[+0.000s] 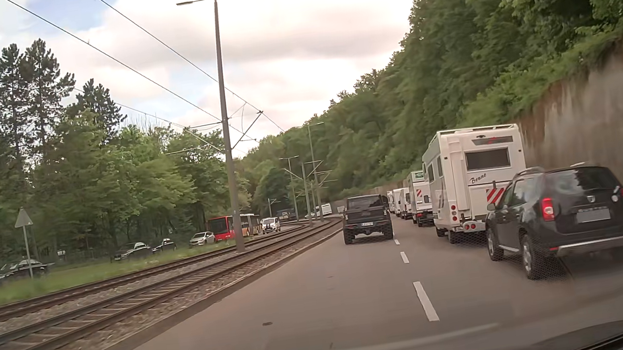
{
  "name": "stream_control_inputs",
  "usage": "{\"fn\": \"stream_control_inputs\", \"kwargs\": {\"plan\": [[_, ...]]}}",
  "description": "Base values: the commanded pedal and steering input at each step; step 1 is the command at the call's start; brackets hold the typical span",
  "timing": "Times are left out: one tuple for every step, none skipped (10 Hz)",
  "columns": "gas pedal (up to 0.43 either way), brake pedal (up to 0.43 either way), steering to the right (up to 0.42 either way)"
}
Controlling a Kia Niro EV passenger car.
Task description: Follow the waypoints while adhering to traffic rules and regulations
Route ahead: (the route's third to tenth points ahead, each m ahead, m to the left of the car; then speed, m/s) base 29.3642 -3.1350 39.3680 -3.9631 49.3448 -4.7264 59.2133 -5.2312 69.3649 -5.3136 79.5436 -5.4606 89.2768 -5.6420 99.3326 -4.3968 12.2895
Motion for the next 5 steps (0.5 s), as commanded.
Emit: {"fn": "stream_control_inputs", "kwargs": {"plan": [[0.028, 0.0, 0.024], [0.028, 0.0, 0.025], [0.028, 0.0, 0.026], [0.028, 0.0, 0.024], [0.028, 0.0, 0.017]]}}
